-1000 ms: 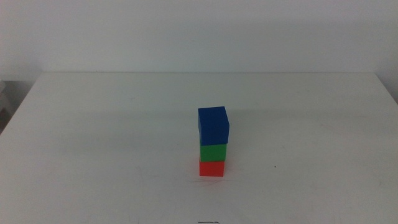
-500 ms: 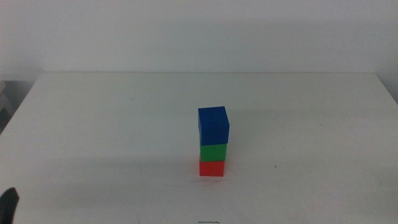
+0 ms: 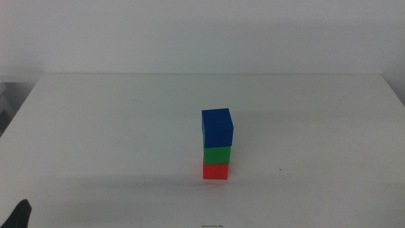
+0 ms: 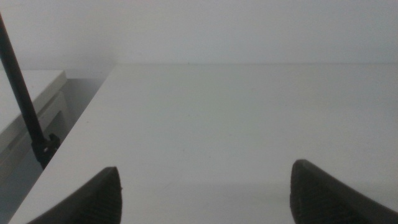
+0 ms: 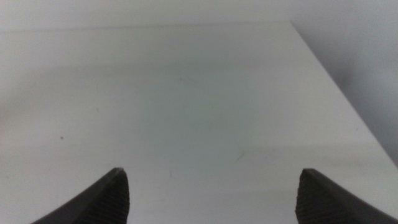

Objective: Stack red cubes first, then green, then blue cubes in a specific spot.

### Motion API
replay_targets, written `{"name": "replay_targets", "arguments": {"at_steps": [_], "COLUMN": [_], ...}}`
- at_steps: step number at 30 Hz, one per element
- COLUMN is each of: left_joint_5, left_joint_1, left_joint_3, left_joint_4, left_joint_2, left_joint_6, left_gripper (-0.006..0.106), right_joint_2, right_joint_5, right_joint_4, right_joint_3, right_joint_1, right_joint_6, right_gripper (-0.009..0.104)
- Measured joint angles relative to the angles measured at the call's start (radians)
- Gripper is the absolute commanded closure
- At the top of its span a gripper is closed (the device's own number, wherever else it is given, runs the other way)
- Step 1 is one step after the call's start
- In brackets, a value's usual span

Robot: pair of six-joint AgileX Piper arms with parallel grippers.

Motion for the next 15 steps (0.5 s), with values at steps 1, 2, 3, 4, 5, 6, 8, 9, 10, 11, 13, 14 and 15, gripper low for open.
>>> {"name": "replay_targets", "arguments": {"at_steps": [1, 2, 3, 4, 5, 6, 8, 9, 10, 11, 13, 14, 15], "left_joint_5": [-0.002, -0.004, -0.005, -0.008, -0.009, -0.009, -0.010, -0.011, -0.012, -0.013, -0.014, -0.014, -0.014], "left_joint_1": [0.000, 0.000, 0.000, 0.000, 0.000, 0.000, 0.000, 0.000, 0.000, 0.000, 0.000, 0.000, 0.000], "left_joint_3": [0.000, 0.000, 0.000, 0.000, 0.000, 0.000, 0.000, 0.000, 0.000, 0.000, 0.000, 0.000, 0.000], "left_joint_4": [0.000, 0.000, 0.000, 0.000, 0.000, 0.000, 0.000, 0.000, 0.000, 0.000, 0.000, 0.000, 0.000], "left_joint_2": [0.000, 0.000, 0.000, 0.000, 0.000, 0.000, 0.000, 0.000, 0.000, 0.000, 0.000, -0.001, -0.001], "left_joint_6": [0.000, 0.000, 0.000, 0.000, 0.000, 0.000, 0.000, 0.000, 0.000, 0.000, 0.000, 0.001, 0.001], "left_gripper": [0.009, 0.009, 0.009, 0.009, 0.009, 0.009, 0.009, 0.009, 0.009, 0.009, 0.009, 0.009, 0.009], "right_joint_2": [0.000, 0.000, 0.000, 0.000, 0.000, 0.000, 0.000, 0.000, 0.000, 0.000, 0.000, 0.000, 0.000], "right_joint_5": [-0.009, -0.026, -0.041, -0.054, -0.066, -0.080, -0.107, -0.115, -0.118, -0.118, -0.118, -0.118, -0.118], "right_joint_4": [0.000, 0.000, 0.000, -0.001, -0.001, -0.001, -0.001, -0.001, -0.001, -0.002, -0.004, -0.006, -0.007], "right_joint_3": [0.014, 0.027, 0.038, 0.042, 0.044, 0.045, 0.045, 0.045, 0.045, 0.045, 0.045, 0.047, 0.047], "right_joint_1": [0.000, 0.000, 0.000, 0.000, 0.000, 0.000, 0.000, 0.000, 0.000, 0.000, 0.000, -0.001, -0.001], "right_joint_6": [0.000, 0.000, 0.000, 0.000, 0.000, 0.000, 0.000, 0.000, 0.000, 0.000, 0.000, 0.000, 0.000], "right_gripper": [0.008, 0.008, 0.008, 0.008, 0.008, 0.008, 0.008, 0.008, 0.008, 0.008, 0.008, 0.008, 0.008]}}
